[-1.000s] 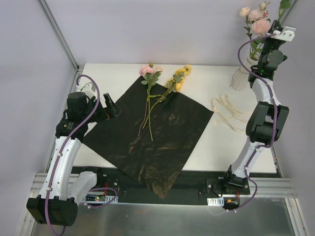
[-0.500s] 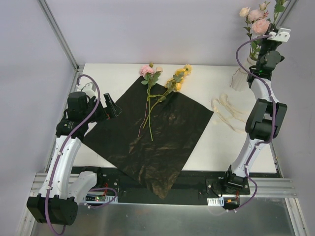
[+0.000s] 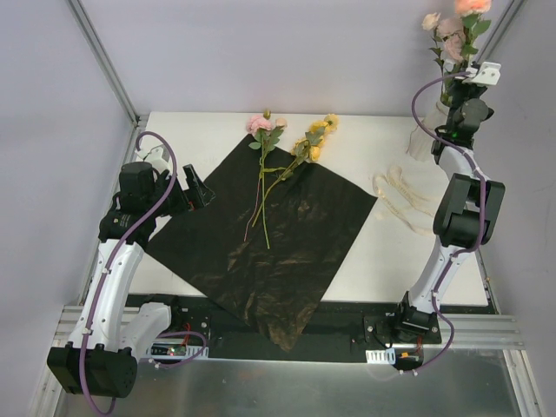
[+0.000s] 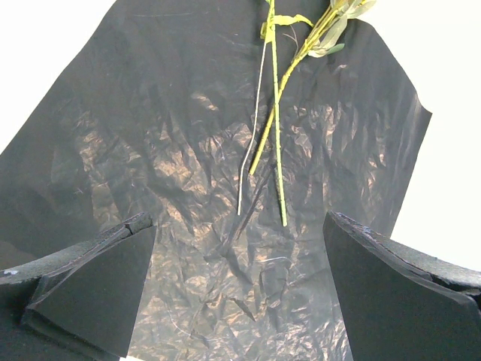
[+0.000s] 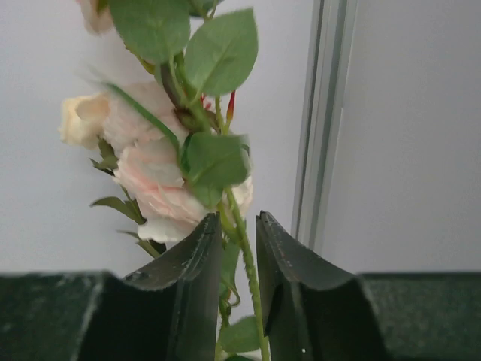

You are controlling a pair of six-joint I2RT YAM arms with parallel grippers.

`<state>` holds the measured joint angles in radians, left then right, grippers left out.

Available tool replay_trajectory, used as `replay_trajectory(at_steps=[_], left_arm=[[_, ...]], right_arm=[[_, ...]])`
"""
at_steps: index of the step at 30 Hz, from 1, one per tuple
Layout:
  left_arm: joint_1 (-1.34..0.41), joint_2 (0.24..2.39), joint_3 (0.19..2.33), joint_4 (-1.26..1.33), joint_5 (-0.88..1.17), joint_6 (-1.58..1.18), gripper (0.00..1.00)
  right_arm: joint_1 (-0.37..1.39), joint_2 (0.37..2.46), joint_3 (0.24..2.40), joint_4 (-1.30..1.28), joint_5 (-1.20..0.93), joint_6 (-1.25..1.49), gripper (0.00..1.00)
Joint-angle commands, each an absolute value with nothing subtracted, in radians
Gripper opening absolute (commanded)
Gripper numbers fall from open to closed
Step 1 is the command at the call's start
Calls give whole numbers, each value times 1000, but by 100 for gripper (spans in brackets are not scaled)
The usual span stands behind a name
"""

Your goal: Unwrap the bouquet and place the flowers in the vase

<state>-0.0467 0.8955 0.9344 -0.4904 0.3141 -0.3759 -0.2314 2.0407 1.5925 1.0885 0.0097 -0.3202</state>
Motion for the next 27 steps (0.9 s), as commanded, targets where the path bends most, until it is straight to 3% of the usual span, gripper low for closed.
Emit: replay_trajectory(at_steps=[1,13,18,25,27], left_arm=[[-58,876,953,-462,334,-362,99],[-58,876,945,-462,310,-359,99],[-58,884,942,-462,301,-356,99],[-58,885,940,-462,298,-356,99],[-58,884,942,-462,299,-356,99]], right_arm=[[-236,1987,1566,1161,54,-299,34],[-201,1735,1290,1052,193,-206,55],[-167,1628,1244,863,199,-186,61],[-109,1442,1247,415,209,90,62],[-97,1408,1255,265,184,240,56]])
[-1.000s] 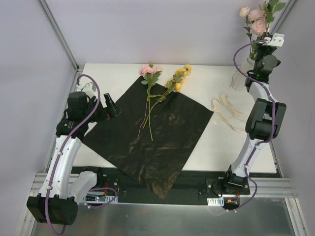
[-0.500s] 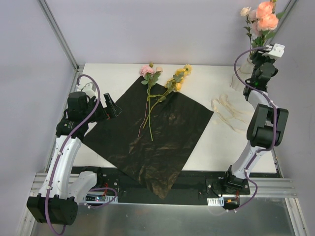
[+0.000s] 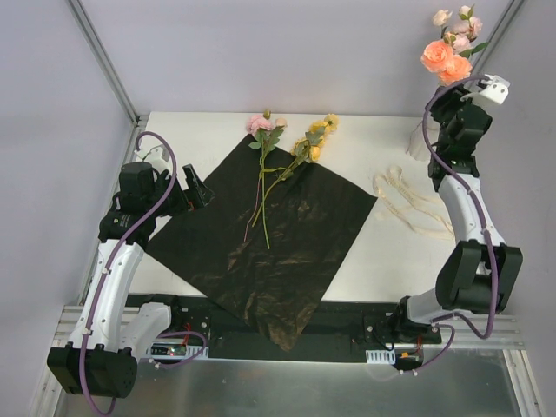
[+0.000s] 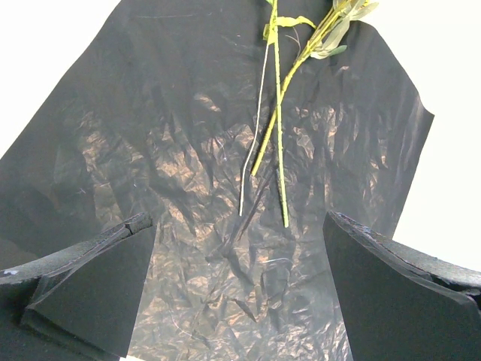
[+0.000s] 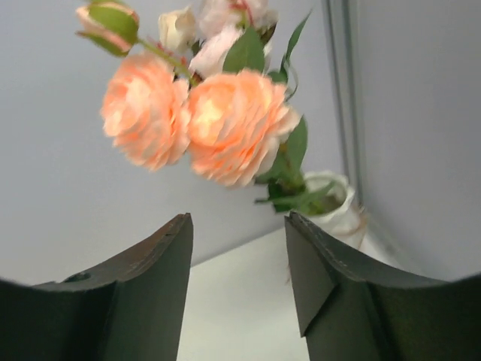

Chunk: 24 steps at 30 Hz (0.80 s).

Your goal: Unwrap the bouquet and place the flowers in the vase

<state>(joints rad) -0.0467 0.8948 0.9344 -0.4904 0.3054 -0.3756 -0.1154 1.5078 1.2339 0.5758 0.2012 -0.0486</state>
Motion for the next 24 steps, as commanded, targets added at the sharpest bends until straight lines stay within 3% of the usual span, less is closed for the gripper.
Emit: replay_trajectory(at_steps=[1,6,11,24], left_arm=[[-58,885,940,-462,299,-356,99],[-60,893,939,-462,299,-356,99],[-61,905,942,-462,313,-356,99],[-61,910,940,-460,311,-357,99]], right_arm=[[-89,1393,1256,192,152,306,54],[-23,1353,1158,69,28,481,51],[127,1364,1101,34,34,544,49],[520,1751,1310,5,83,615,40]])
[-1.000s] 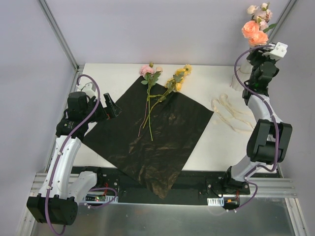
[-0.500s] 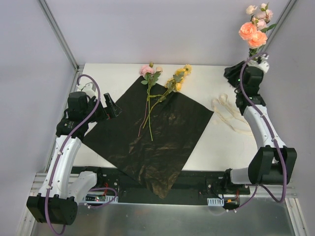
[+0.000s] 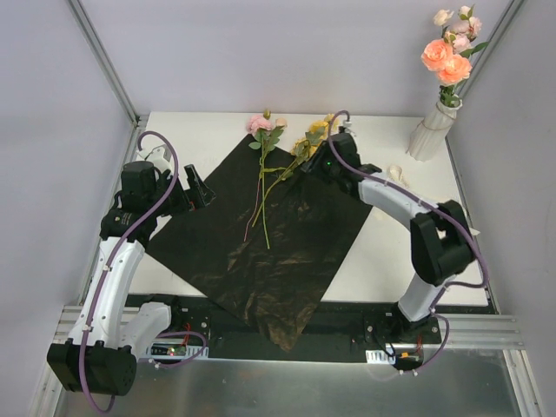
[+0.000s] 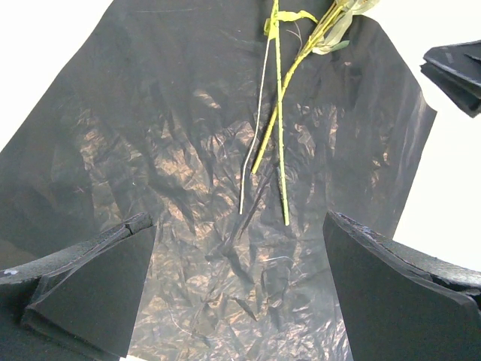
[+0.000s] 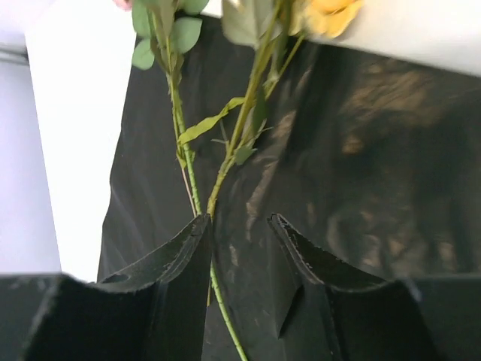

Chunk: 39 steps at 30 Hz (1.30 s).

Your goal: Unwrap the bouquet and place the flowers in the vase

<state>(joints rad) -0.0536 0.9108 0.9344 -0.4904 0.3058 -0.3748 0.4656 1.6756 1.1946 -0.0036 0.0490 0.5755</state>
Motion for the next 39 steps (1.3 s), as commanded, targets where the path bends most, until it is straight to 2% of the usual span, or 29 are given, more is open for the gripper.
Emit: replay_trajectory(at_steps=[1,16,28,39], left_arm=[[-61,910,940,-460,311,-357,99],[-61,905,945,-462,322,-360,99],[-61,900,946,-460,334,-364,99],[-61,899,946,-460,334,-364,99]], right_arm=[[535,1790,1340,5,86,615,40],[663,2235,1830,-155,144,584,31],[726,2325,1916,-199,262,571,29],[730,2395,1983,-241,256,563,29]])
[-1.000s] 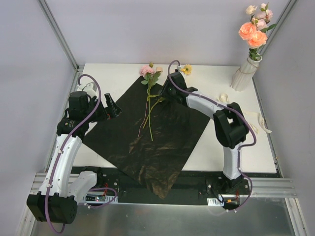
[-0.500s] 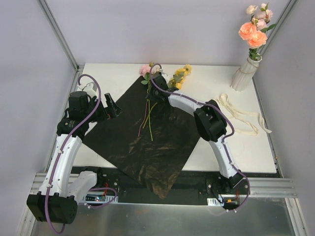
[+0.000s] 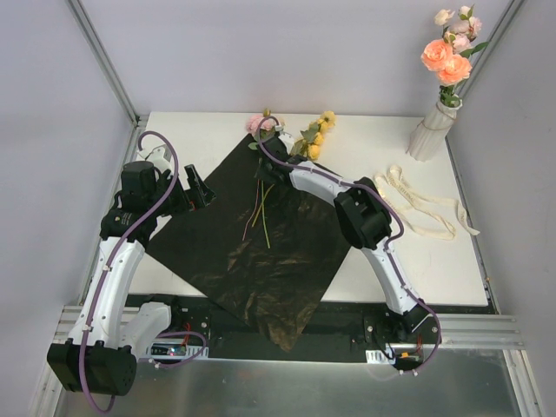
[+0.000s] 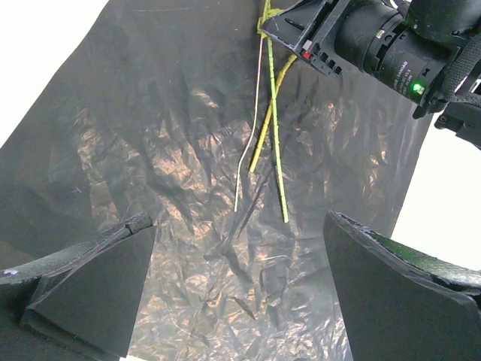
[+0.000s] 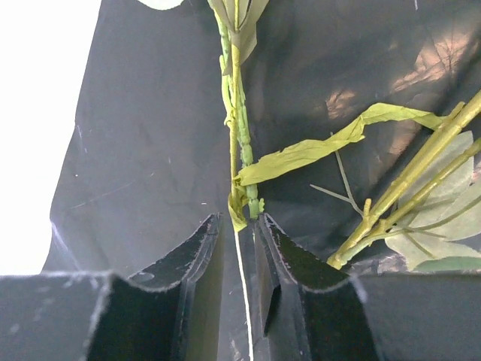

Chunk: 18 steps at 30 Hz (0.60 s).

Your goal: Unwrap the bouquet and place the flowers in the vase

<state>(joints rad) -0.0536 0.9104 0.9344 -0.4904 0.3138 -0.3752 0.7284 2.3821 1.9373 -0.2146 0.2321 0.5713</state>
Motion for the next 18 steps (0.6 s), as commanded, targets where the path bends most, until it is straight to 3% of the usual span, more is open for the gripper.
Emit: replay_trajectory(at_steps=[1,18], left_arm=[[-63,900,946,-460,334,-364,99],[-63,902,945,-457,337,-365,99]], right_arm=[[732,2396,1985,-238,256,561,28],[767,2278,1988,-244,344,460,29]])
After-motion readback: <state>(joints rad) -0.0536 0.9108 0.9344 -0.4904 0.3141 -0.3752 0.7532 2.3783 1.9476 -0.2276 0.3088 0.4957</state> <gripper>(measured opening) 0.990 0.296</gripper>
